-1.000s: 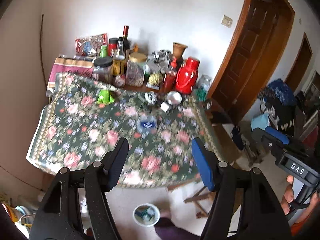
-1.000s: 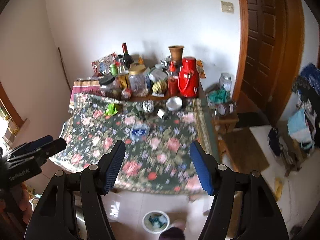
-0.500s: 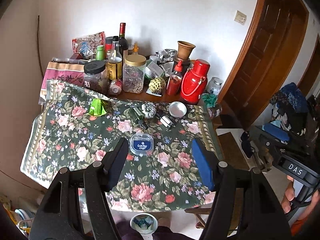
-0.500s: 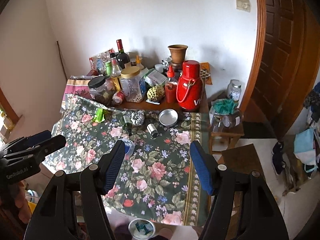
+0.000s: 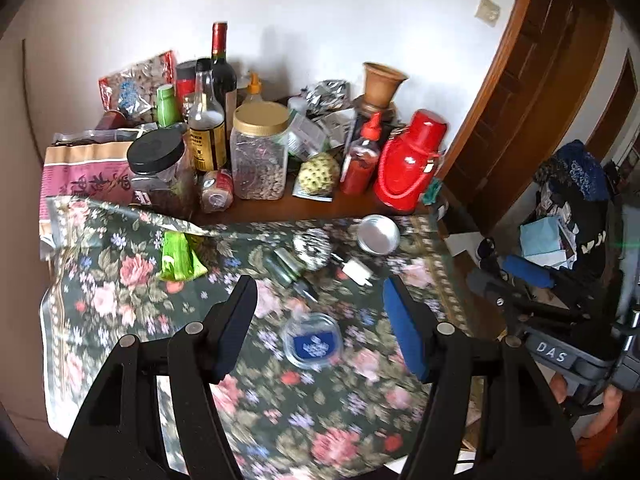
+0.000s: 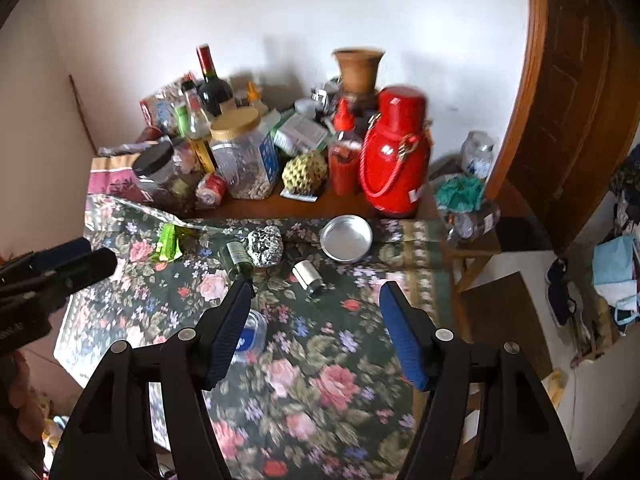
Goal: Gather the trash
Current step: 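Grasp the small glass bottle with the right tool while the left tool grasps the green jar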
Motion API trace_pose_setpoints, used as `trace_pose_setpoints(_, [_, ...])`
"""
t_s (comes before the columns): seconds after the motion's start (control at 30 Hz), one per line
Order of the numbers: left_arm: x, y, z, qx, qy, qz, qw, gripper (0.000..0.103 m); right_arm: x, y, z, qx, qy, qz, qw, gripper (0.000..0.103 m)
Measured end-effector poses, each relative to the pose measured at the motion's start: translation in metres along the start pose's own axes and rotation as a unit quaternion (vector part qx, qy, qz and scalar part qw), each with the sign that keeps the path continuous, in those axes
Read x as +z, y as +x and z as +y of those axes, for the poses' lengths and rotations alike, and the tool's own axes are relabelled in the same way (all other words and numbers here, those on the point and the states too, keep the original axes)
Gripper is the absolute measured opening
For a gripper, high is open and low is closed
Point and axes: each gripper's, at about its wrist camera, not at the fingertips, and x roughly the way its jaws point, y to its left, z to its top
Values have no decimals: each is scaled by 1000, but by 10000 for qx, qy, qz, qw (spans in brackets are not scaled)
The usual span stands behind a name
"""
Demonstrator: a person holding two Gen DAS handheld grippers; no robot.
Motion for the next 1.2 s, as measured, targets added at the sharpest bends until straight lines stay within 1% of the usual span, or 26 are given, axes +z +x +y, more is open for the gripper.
trace_pose_setpoints(0.1, [8,30,20,-27,-58,268,9996,64,8,36,5,-84,8,252,9996,63])
trace_pose_setpoints(0.17, [10,54,33,-64,-123,524,9985,64,8,58,5,-89,38,430,9990,63])
trace_pose_setpoints(0.23, [10,72,43,-65,-166,675,9976,64,8,90,2,-24,101,723,9973,63])
trace_pose_setpoints(0.4, [9,123,56,21,-192,1025,9945,64,6,152,-4,25,202,1279,9916,63])
trace_pose_setpoints(0.47, [10,140,60,-27,-290,1148,9930,64,6,170,-6,43,201,1396,9900,63])
trace_pose_setpoints(0.57, [9,159,65,-26,-392,1225,9917,64,7,190,-4,76,95,1473,9890,63])
trace_pose_setpoints(0.6, [9,162,65,-17,-410,1224,9916,64,7,194,-5,84,63,1476,9890,60])
trace_pose_setpoints(0.63, [8,166,67,-11,-450,1224,9915,64,7,197,-4,95,34,1481,9889,54])
trace_pose_setpoints(0.7, [6,172,69,-32,-526,1246,9908,64,8,203,-1,142,-60,1502,9885,46])
trace_pose_setpoints(0.8, [3,184,74,-113,-703,1380,9879,64,4,209,4,240,-169,1556,9874,36])
trace_pose_setpoints(0.87, [1,191,77,-172,-816,1466,9857,64,2,210,9,160,-332,1540,9874,33])
trace_pose_setpoints(0.93, [0,198,76,-160,-847,1497,9850,64,-3,206,14,58,-505,1480,9877,28])
trace_pose_setpoints(1.0, [-1,208,74,-124,-852,1556,9841,64,-8,201,15,54,-467,1464,9881,27])
trace_pose_setpoints(1.07, [-1,217,72,-200,-904,1607,9826,64,-15,195,17,10,-413,1481,9881,26])
trace_pose_setpoints(1.2, [0,231,66,-258,-894,1689,9812,64,-30,171,8,104,-84,1437,9895,26])
